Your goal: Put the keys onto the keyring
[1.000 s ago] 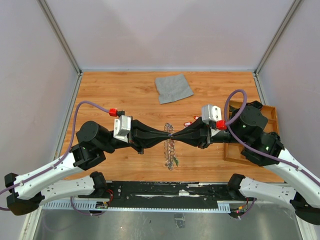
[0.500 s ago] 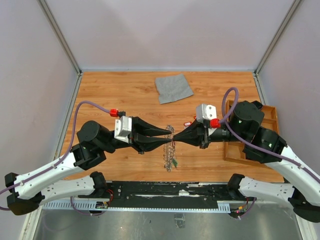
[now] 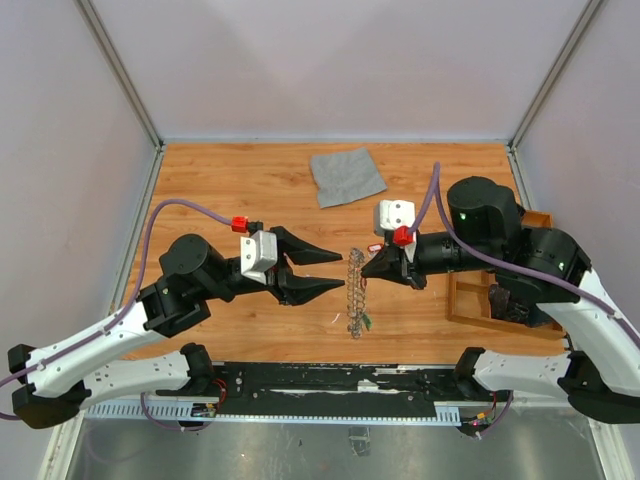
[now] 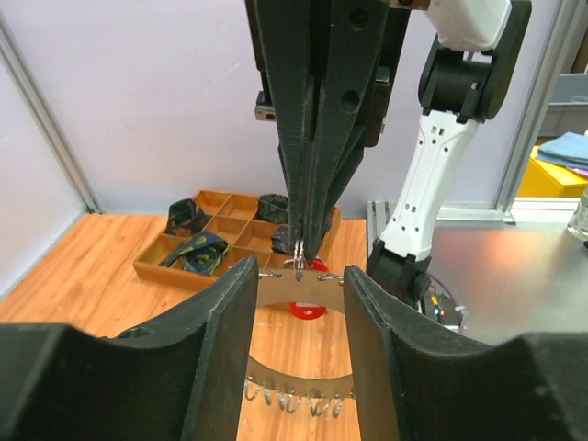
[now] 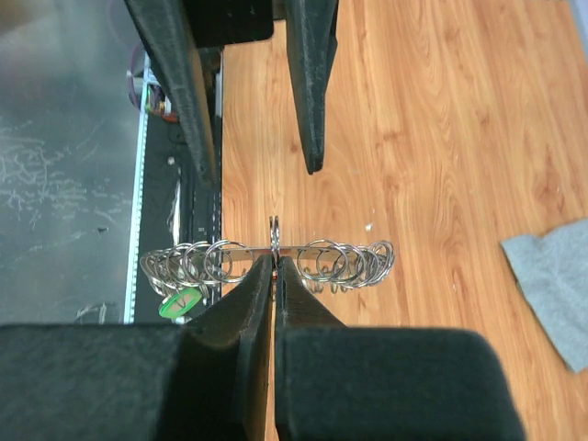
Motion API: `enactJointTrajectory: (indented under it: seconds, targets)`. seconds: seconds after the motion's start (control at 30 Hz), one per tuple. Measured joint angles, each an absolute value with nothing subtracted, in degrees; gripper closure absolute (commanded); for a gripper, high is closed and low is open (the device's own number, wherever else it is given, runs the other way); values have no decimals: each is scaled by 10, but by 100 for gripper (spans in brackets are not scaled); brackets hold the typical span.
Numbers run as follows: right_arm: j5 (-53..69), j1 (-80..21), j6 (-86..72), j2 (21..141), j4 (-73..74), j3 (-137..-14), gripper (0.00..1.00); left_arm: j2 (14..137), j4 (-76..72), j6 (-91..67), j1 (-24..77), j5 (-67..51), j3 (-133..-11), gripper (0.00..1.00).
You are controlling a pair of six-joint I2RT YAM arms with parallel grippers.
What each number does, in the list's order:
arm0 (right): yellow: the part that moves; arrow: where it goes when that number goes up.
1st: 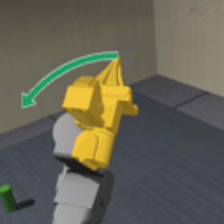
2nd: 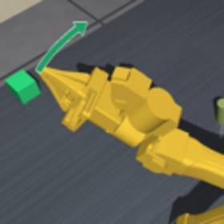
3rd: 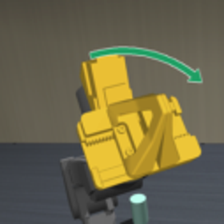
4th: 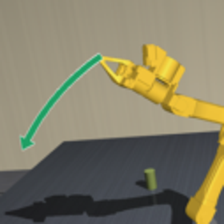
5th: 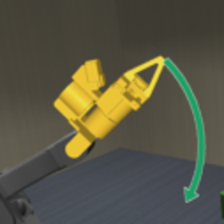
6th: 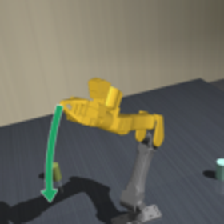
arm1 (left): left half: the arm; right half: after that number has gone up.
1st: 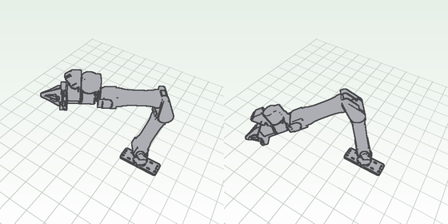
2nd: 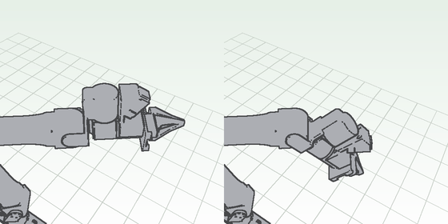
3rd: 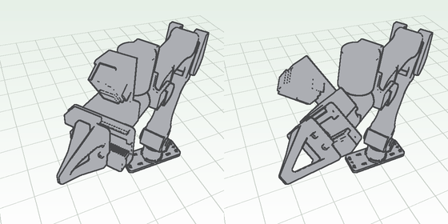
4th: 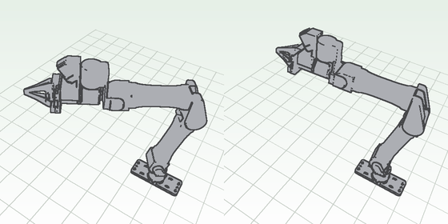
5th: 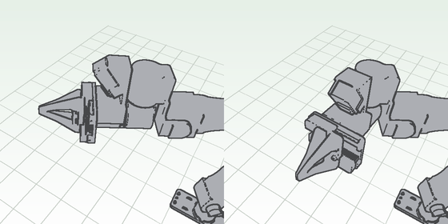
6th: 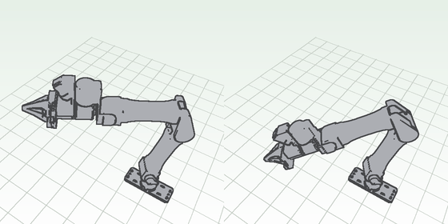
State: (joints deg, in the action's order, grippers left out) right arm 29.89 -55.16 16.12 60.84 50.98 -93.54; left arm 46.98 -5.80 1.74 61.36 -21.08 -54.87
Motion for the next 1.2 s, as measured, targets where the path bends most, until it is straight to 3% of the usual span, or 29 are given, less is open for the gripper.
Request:
enactJointTrajectory:
  seconds: [0.07,0.13,0.23,0.53,1.2]
  targets:
    - [288,-552,170,627,545,-959,99,473,-46,22,614,-209,-552,49]
    - [276,-552,178,647,582,-983,99,476,-36,26,614,-208,-553,41]
    - [262,-552,185,672,621,-1008,99,486,-21,32,614,-206,-557,40]
    - [250,-552,196,703,677,-1029,99,514,6,46,614,-202,-566,59]
    - [290,-552,198,698,663,-1027,99,548,30,52,614,-213,-585,72]
